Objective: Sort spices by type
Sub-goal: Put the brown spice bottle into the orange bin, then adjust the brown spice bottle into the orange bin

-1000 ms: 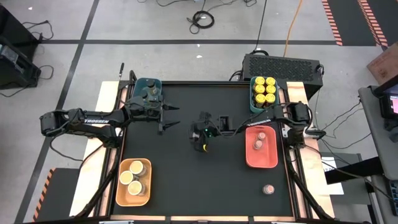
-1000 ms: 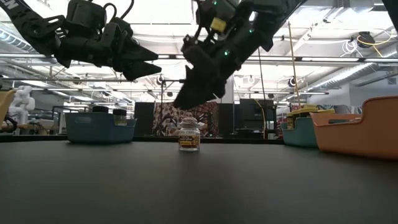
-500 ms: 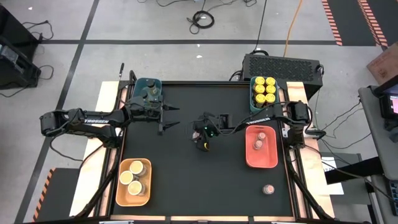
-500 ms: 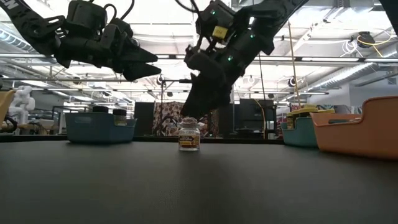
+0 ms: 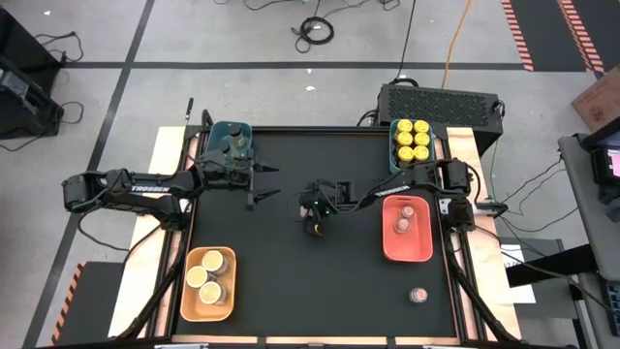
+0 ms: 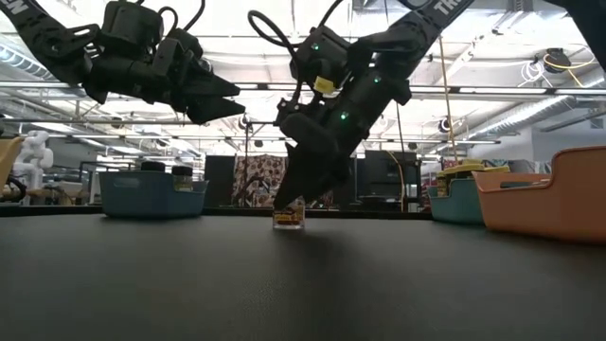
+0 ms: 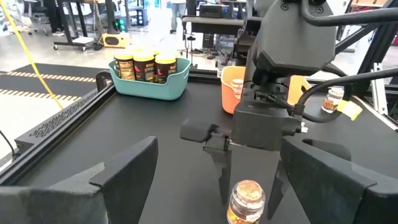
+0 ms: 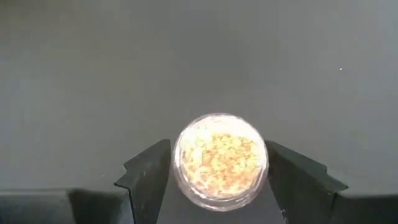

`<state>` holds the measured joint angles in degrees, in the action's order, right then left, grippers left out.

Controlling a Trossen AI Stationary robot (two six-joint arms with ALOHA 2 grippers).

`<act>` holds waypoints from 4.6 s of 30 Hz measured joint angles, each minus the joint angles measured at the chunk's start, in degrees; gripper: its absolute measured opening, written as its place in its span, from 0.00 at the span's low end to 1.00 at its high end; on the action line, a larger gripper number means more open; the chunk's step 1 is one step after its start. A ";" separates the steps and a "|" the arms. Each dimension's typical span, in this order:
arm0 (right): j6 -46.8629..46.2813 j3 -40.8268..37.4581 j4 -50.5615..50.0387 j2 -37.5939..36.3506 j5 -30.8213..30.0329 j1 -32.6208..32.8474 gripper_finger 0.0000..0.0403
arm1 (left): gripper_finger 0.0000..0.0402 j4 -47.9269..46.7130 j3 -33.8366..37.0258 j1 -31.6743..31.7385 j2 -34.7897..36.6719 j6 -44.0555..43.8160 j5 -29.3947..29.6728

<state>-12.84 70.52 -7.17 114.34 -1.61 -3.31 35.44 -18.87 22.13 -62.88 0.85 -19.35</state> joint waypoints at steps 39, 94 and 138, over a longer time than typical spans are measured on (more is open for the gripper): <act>-6.48 -0.02 -24.39 -20.78 -2.89 7.46 0.41 | 0.85 -0.39 0.00 -0.03 0.01 0.00 0.09; -71.75 -37.03 -44.05 -53.33 -19.98 35.67 0.48 | 0.85 -0.33 0.00 -0.15 0.01 -0.43 0.13; -25.32 -28.46 -42.04 -51.95 -22.53 24.66 0.52 | 0.85 0.02 0.00 -0.15 0.00 -0.45 0.11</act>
<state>-38.16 42.06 -49.20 62.40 -24.14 21.35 35.46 -18.87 21.98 -62.88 0.40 -19.25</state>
